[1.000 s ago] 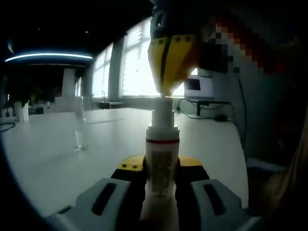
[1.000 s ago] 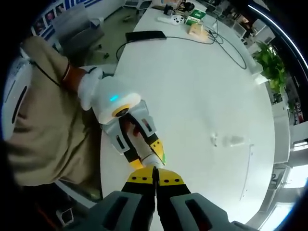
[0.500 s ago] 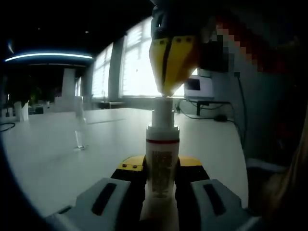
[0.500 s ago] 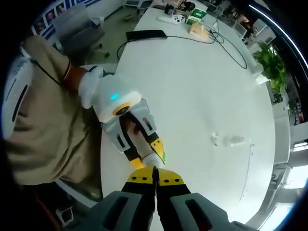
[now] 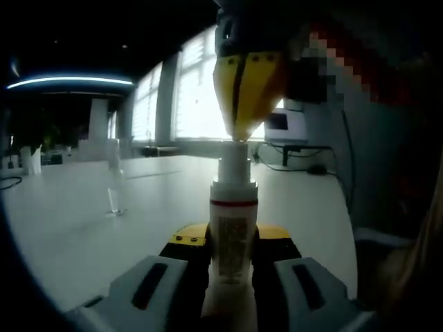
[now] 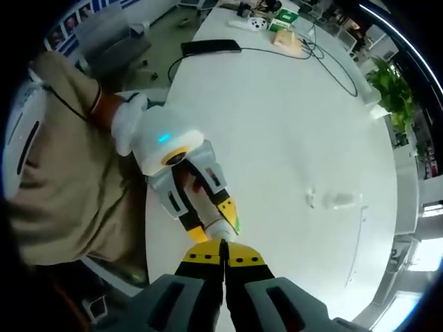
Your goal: Clamp pump bottle remove cover press pump head put on cover
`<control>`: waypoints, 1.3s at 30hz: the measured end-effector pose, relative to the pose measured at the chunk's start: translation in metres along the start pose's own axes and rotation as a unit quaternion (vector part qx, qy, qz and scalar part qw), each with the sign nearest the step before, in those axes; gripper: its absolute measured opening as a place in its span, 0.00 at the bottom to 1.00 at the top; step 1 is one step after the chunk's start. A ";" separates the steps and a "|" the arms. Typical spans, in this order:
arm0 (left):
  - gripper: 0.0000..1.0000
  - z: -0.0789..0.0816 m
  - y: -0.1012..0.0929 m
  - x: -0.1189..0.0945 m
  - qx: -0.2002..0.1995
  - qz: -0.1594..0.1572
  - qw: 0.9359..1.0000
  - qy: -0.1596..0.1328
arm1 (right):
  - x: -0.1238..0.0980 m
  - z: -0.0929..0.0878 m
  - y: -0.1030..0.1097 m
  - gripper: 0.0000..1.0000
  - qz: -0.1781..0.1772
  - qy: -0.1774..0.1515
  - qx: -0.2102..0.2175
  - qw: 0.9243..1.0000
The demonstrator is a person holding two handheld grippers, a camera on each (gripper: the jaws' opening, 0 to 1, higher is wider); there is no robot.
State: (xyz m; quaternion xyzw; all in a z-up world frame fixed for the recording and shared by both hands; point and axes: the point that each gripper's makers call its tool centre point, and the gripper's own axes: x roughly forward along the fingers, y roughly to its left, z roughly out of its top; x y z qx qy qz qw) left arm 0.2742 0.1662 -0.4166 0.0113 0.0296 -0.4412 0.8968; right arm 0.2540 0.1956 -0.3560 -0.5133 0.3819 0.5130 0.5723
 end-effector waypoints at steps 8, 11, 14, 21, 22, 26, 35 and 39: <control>0.14 0.000 -0.001 0.000 0.001 0.000 1.000 0.000 | 0.004 -0.002 -0.001 0.00 0.007 0.007 0.004 1.000; 0.14 0.000 -0.001 0.000 0.001 0.000 1.000 0.000 | 0.004 -0.003 -0.001 0.00 0.009 0.003 0.007 1.000; 0.14 0.000 -0.002 0.000 0.001 0.000 1.000 0.000 | 0.004 -0.003 0.000 0.00 0.006 0.003 0.006 1.000; 0.14 0.000 -0.002 0.000 0.001 0.000 1.000 0.000 | 0.005 -0.001 0.001 0.00 -0.001 0.027 -0.010 1.000; 0.14 0.000 -0.002 0.000 0.001 0.000 1.000 0.000 | 0.005 -0.001 0.001 0.00 -0.002 0.030 -0.012 0.999; 0.14 0.001 -0.003 0.000 0.000 -0.001 1.000 0.000 | 0.005 -0.003 0.002 0.00 -0.006 0.034 -0.013 0.999; 0.14 0.000 -0.003 0.001 0.000 -0.001 1.000 0.000 | 0.000 -0.003 0.004 0.00 -0.009 0.023 -0.011 1.000; 0.14 0.001 -0.002 0.001 0.000 -0.002 1.000 0.000 | -0.004 -0.003 0.002 0.00 -0.010 0.012 -0.007 1.000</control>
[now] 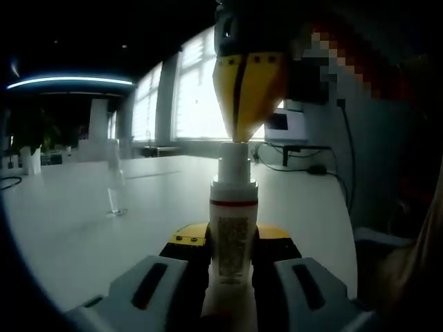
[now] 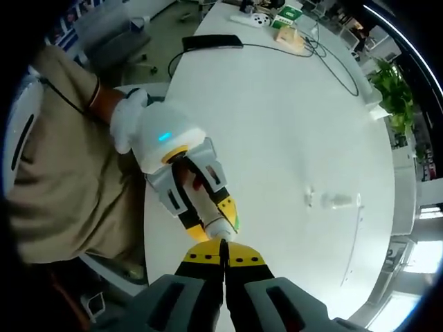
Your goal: Clamp pump bottle remove cover press pump head put on cover
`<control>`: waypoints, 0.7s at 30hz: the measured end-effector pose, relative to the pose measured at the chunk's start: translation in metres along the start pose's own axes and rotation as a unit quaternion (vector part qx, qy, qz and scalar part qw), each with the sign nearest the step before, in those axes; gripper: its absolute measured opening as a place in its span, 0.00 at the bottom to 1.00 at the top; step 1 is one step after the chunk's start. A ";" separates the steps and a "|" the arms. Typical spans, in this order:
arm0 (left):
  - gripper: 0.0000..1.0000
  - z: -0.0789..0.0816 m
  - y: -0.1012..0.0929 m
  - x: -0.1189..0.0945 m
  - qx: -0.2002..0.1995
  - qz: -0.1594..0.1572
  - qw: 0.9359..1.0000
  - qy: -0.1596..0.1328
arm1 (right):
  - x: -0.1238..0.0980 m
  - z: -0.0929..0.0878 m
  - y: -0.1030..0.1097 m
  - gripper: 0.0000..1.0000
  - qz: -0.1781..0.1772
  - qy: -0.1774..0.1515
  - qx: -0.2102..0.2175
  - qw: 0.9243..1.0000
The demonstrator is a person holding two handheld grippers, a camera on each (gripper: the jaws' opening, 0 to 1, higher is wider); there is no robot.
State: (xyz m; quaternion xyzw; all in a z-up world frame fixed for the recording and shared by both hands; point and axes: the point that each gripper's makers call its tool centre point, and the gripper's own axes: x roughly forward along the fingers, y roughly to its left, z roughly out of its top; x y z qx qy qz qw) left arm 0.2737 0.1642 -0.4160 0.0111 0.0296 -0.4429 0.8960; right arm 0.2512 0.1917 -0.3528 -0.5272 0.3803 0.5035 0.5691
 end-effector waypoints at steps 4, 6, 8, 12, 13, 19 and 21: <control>0.14 0.000 0.001 0.000 0.000 -0.001 1.000 0.000 | 0.001 0.001 -0.001 0.00 -0.003 -0.008 -0.004 1.000; 0.14 0.000 -0.001 -0.001 -0.001 -0.001 1.000 0.000 | 0.001 0.001 -0.002 0.00 -0.002 -0.009 -0.001 1.000; 0.14 0.000 0.000 -0.001 0.000 -0.001 1.000 0.000 | 0.001 0.001 -0.003 0.00 -0.003 -0.010 -0.001 1.000; 0.14 0.000 -0.001 -0.001 0.000 -0.001 1.000 0.000 | 0.001 0.002 -0.003 0.00 -0.007 -0.008 -0.009 1.000; 0.14 0.000 -0.002 -0.001 0.000 -0.001 1.000 0.000 | 0.001 0.002 -0.003 0.00 -0.008 -0.008 -0.009 1.000; 0.14 0.000 -0.001 -0.001 0.000 -0.001 1.000 -0.001 | 0.001 0.002 -0.003 0.00 -0.006 -0.009 -0.009 1.000; 0.14 0.000 -0.001 -0.001 0.001 0.000 1.000 -0.001 | 0.001 0.002 -0.004 0.00 -0.006 -0.011 -0.007 1.000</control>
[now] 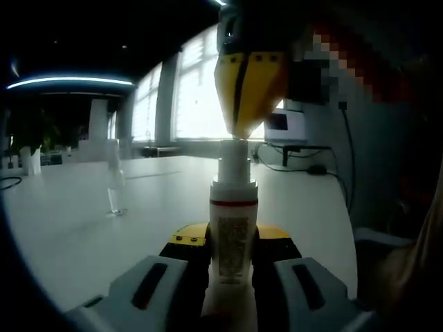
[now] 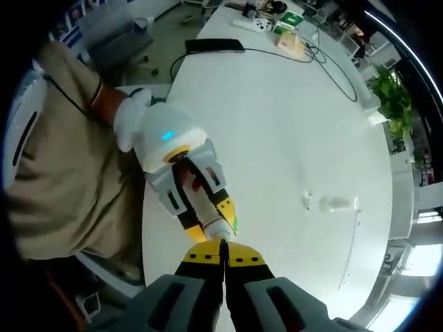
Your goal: Clamp pump bottle remove cover press pump head put on cover
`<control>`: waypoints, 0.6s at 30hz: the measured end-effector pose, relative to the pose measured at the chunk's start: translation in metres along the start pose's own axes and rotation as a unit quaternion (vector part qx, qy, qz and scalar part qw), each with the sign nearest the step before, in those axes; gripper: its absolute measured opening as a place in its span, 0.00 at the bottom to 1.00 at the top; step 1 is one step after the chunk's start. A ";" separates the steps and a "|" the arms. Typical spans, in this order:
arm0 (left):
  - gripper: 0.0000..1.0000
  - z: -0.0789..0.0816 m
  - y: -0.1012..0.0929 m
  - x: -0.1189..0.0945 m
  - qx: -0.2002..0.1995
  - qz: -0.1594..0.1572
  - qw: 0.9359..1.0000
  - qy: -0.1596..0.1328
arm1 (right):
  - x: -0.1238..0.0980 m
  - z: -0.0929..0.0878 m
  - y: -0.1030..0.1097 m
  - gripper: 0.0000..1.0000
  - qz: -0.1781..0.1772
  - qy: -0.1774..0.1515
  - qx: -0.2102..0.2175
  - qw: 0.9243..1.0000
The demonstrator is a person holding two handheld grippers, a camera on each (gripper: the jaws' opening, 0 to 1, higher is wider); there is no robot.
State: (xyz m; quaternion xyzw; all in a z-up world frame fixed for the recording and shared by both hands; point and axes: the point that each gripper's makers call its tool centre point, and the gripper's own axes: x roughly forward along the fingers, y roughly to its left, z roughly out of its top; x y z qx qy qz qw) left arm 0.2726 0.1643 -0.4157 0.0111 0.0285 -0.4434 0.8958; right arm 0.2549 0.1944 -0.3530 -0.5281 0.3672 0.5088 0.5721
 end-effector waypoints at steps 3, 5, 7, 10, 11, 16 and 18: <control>0.14 0.000 0.000 0.000 0.000 0.000 1.000 0.000 | 0.000 0.000 0.000 0.00 0.002 -0.004 0.002 1.000; 0.14 0.000 -0.001 0.000 0.000 0.000 1.000 0.000 | 0.000 0.000 -0.001 0.00 0.002 -0.006 0.004 1.000; 0.14 0.000 0.000 0.000 0.000 0.000 1.000 0.000 | 0.000 0.000 -0.001 0.00 0.003 -0.008 0.009 1.000; 0.14 0.000 0.000 0.001 0.000 0.000 1.000 0.000 | 0.000 0.000 -0.001 0.00 0.003 -0.007 0.010 1.000; 0.14 0.000 0.000 0.001 0.000 0.000 1.000 0.000 | 0.000 0.000 0.000 0.00 0.003 -0.007 0.009 1.000; 0.14 0.000 -0.001 0.001 0.001 0.000 1.000 -0.001 | 0.000 -0.001 0.000 0.00 0.005 -0.009 0.008 1.000; 0.14 0.001 -0.001 0.001 0.001 0.000 1.000 -0.001 | 0.000 -0.001 0.000 0.00 0.006 -0.009 0.013 1.000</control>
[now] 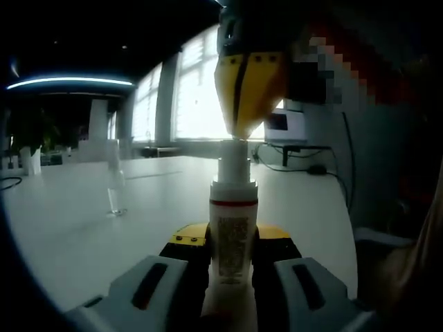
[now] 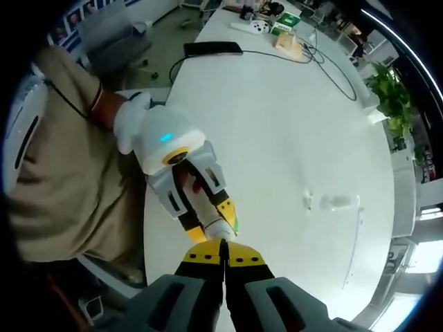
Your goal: Clamp pump bottle remove cover press pump head put on cover
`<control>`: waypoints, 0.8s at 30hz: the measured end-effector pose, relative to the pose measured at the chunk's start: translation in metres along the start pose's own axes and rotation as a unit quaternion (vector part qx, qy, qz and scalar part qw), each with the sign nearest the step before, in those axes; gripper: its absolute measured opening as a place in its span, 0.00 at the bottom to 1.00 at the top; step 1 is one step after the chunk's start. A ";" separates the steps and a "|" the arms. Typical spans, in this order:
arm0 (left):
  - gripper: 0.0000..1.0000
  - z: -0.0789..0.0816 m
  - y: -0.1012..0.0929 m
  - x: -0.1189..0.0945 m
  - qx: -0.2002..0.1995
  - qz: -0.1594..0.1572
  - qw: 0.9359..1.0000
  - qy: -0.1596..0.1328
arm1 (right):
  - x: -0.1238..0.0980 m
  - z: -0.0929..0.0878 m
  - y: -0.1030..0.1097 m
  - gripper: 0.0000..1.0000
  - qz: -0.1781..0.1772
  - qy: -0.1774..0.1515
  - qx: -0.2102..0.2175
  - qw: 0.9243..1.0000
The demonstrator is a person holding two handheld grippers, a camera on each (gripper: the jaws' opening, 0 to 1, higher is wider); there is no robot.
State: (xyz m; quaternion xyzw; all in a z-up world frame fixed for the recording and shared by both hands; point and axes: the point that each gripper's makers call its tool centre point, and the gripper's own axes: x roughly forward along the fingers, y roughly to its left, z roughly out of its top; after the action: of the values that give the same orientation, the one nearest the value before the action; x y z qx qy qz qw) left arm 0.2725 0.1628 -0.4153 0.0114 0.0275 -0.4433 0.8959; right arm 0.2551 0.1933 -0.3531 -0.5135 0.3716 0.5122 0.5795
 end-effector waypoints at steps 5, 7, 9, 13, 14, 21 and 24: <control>0.14 0.000 0.001 0.001 0.000 0.000 1.000 0.000 | 0.001 -0.001 0.000 0.00 0.001 0.001 0.000 1.000; 0.14 0.000 -0.001 0.001 0.000 0.000 1.000 0.000 | 0.002 -0.001 0.000 0.00 0.001 0.003 0.001 1.000; 0.14 0.000 0.000 0.000 0.000 0.000 1.000 0.000 | 0.003 -0.001 0.000 0.00 0.001 0.005 0.003 1.000; 0.14 0.000 0.000 0.000 0.001 0.000 1.000 0.000 | 0.005 -0.001 0.001 0.00 0.000 0.009 0.003 1.000; 0.14 0.000 0.000 0.000 0.001 0.000 1.000 0.000 | 0.005 -0.002 0.001 0.00 -0.001 0.010 0.004 1.000; 0.14 0.000 -0.001 0.000 0.001 0.001 1.000 0.000 | 0.007 -0.002 0.002 0.00 0.003 0.013 0.009 1.000; 0.14 0.000 0.001 0.000 0.001 0.001 1.000 0.000 | 0.007 -0.002 0.002 0.00 0.003 0.013 0.009 1.000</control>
State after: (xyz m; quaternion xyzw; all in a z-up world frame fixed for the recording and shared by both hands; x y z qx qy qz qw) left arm 0.2732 0.1631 -0.4152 0.0124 0.0276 -0.4428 0.8961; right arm 0.2548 0.1924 -0.3605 -0.5136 0.3856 0.5038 0.5776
